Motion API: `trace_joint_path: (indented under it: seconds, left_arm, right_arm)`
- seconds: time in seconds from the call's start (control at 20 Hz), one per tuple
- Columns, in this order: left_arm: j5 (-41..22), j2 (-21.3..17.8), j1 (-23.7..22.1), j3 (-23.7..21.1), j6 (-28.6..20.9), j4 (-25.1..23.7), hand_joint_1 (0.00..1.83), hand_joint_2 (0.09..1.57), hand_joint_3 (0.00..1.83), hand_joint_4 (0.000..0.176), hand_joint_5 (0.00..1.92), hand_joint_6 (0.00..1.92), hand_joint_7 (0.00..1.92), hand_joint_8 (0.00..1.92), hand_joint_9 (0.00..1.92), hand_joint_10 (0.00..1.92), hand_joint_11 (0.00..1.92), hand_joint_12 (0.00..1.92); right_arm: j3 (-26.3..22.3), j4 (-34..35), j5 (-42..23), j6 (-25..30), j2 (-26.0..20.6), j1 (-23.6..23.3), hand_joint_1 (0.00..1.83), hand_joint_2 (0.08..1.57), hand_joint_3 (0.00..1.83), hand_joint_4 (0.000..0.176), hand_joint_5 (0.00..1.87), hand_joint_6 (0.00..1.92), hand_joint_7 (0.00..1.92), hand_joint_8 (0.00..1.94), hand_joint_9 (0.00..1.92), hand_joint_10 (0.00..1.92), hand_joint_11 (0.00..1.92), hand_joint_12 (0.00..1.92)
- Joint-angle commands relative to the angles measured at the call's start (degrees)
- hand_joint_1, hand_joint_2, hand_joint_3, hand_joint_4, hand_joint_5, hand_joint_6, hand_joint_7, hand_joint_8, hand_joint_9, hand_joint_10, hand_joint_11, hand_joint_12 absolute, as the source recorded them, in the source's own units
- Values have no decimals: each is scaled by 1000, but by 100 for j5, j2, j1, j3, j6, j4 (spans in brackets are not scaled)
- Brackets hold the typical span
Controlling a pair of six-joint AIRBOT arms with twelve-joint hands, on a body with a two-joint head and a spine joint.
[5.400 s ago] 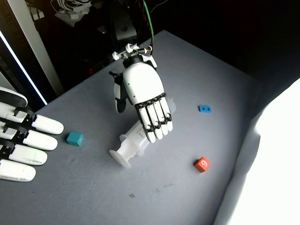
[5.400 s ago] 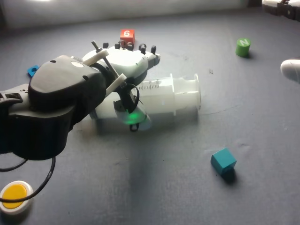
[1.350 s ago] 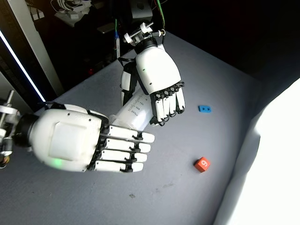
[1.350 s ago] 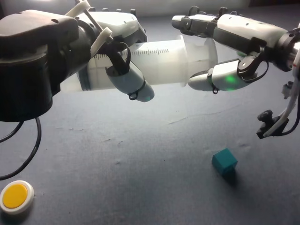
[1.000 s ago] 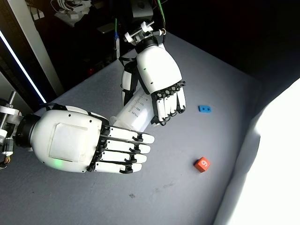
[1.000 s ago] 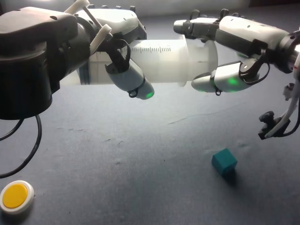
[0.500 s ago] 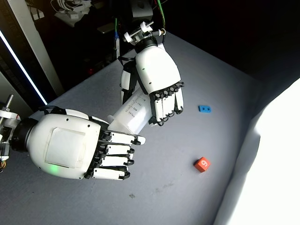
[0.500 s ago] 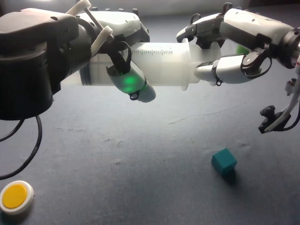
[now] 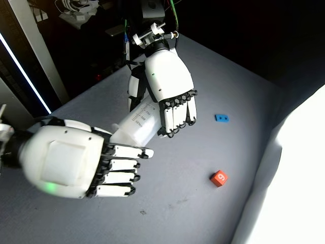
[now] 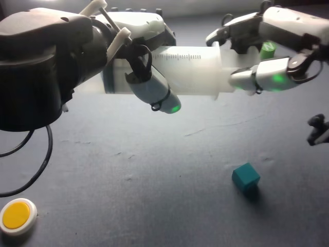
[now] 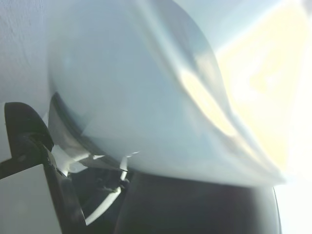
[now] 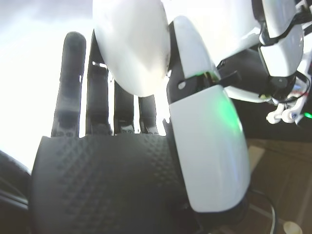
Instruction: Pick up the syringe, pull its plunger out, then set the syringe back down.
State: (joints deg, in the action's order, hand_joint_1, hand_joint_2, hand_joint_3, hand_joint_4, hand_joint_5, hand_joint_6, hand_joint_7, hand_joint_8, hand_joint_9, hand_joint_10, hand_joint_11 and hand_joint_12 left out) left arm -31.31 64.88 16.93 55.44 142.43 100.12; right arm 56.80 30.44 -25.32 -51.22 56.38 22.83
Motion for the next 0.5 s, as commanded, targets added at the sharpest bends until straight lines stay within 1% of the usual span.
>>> trace_joint_path:
  seconds: [0.0, 0.05, 0.1, 0.15, 0.25, 0.3, 0.35, 0.4, 0.45]
  left_arm:
    - [-344, -63, -134, 46, 17, -404, 1333, 1233, 0, 0, 740, 1274, 791, 1351, 632, 1567, 308, 1619]
    - [-348, -63, -133, 46, 17, -402, 1333, 1231, 0, 0, 737, 1288, 794, 1342, 637, 1554, 302, 1608]
    - [-350, -63, -133, 46, 17, -402, 1331, 1236, 1, 0, 735, 1287, 782, 1381, 623, 1560, 291, 1611]
    - [-350, -63, -132, 46, 17, -402, 1330, 1238, 0, 0, 739, 1285, 773, 1386, 619, 1571, 295, 1636]
    - [-353, -63, -131, 47, 17, -402, 1331, 1233, 0, 0, 738, 1299, 784, 1361, 638, 1543, 317, 1603]
    - [-357, -63, -132, 48, 17, -402, 1332, 1231, 0, 0, 744, 1290, 787, 1363, 637, 1537, 309, 1595]
    - [-358, -63, -132, 50, 17, -402, 1332, 1231, 0, 0, 747, 1294, 787, 1358, 634, 1540, 296, 1598]
    - [-358, -63, -132, 51, 17, -402, 1332, 1231, 0, 0, 747, 1294, 787, 1358, 634, 1540, 296, 1598]
    - [-359, -63, -132, 53, 17, -402, 1331, 1234, 1, 0, 742, 1290, 783, 1391, 625, 1540, 279, 1601]
  right_arm:
    - [-8, -71, -322, -70, -140, 9, 1182, 1223, 0, 0, 773, 1165, 813, 1428, 610, 1232, 232, 1558]
    - [-72, -71, -306, -91, -245, -1, 1178, 1224, 0, 0, 773, 1176, 808, 1429, 609, 1237, 222, 1565]
    - [-148, -72, -283, -118, -364, -19, 1178, 1224, 0, 0, 775, 1175, 807, 1430, 613, 1240, 229, 1567]
    - [-222, -72, -269, -124, -472, -37, 1164, 1239, 4, 0, 747, 1228, 776, 1462, 591, 1230, 220, 1556]
    - [-368, -73, -214, -132, -688, -85, 1163, 1242, 0, 0, 733, 1254, 785, 1441, 592, 1224, 223, 1558]
    - [-430, -73, -175, -138, -787, -119, 1294, 1247, 3, 0, 717, 1267, 778, 1420, 587, 1534, 215, 1580]
    - [-512, -73, -130, -174, -926, -154, 1187, 1253, 1, 0, 716, 1277, 761, 1471, 560, 1382, 215, 1591]
    - [-568, -73, -100, -181, -1025, -170, 1187, 1253, 1, 0, 716, 1277, 761, 1471, 560, 1382, 215, 1591]
    - [-617, -73, -79, -192, -1112, -181, 1162, 1252, 0, 0, 723, 1266, 762, 1477, 562, 1281, 218, 1579]
